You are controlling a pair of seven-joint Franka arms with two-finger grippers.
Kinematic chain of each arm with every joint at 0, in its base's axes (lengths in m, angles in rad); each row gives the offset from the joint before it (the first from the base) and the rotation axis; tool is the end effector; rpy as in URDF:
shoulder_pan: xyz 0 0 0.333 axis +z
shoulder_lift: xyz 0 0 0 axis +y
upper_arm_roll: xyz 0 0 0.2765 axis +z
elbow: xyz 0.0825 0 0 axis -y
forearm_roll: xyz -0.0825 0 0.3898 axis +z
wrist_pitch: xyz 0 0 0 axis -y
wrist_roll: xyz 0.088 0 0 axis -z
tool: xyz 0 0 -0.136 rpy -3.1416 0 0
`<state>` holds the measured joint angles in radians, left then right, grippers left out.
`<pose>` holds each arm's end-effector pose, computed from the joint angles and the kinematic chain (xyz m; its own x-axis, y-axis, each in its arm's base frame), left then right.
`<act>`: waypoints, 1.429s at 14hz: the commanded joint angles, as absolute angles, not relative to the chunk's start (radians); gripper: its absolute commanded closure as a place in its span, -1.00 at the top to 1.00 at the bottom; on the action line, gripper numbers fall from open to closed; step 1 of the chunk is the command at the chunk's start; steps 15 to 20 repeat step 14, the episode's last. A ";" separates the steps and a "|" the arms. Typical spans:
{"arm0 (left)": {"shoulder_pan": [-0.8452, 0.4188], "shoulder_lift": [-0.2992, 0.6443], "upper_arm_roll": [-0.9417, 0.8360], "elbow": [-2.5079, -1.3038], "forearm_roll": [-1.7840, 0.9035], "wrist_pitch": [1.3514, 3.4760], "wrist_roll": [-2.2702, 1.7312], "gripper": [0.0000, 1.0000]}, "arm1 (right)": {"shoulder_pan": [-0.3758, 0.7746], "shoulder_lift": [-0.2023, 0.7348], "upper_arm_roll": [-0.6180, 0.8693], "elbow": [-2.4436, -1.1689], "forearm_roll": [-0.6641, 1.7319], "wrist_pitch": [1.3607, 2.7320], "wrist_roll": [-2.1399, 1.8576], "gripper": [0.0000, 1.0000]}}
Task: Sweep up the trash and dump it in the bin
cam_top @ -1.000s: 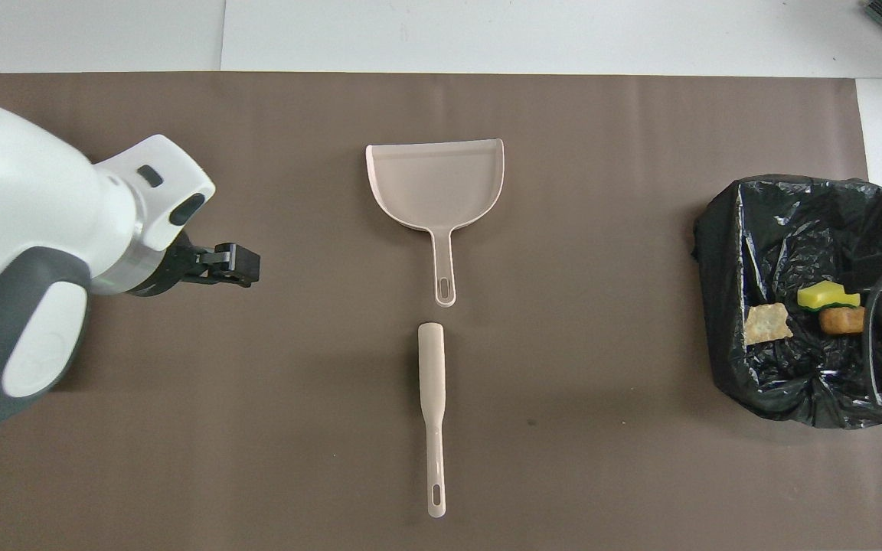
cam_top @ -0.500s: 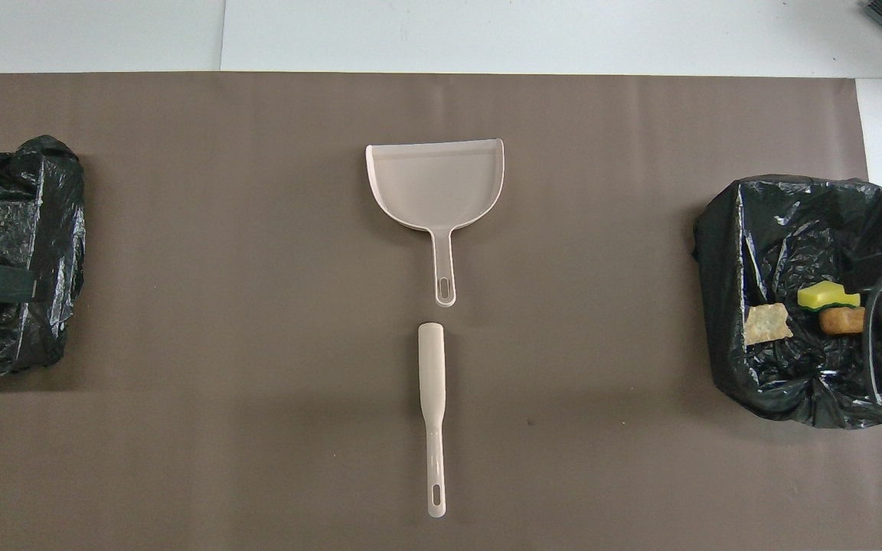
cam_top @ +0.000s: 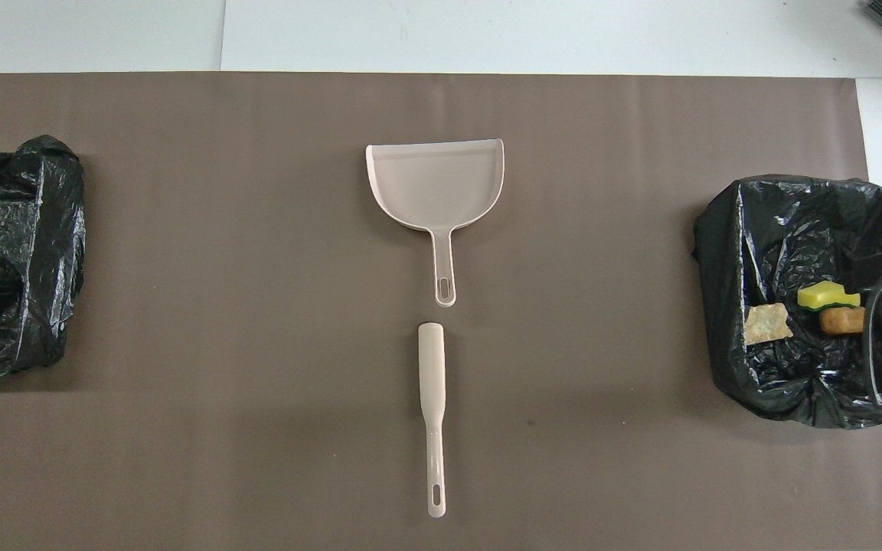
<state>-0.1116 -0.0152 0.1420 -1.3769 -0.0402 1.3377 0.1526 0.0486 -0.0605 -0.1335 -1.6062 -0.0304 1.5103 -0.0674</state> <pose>0.5271 0.0105 0.6343 0.9912 -0.1310 -0.0174 -0.1302 -0.9905 0.0446 0.5341 -0.0515 0.5669 0.9991 -0.0188 -0.0373 -0.0180 -0.9996 0.0199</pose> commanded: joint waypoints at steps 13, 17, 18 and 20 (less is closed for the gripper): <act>-0.115 -0.058 0.132 -1.437 0.006 1.341 0.230 1.00 | 0.044 -0.086 -0.130 -1.634 -0.029 1.514 -0.091 1.00; -0.115 -0.058 0.132 -1.437 0.006 1.342 0.227 1.00 | 0.044 -0.086 -0.130 -1.634 -0.029 1.514 -0.091 1.00; -0.115 -0.058 0.132 -1.437 0.006 1.342 0.227 1.00 | 0.044 -0.086 -0.130 -1.634 -0.029 1.514 -0.091 1.00; -0.115 -0.058 0.132 -1.437 0.006 1.342 0.227 1.00 | 0.044 -0.086 -0.130 -1.634 -0.029 1.514 -0.091 1.00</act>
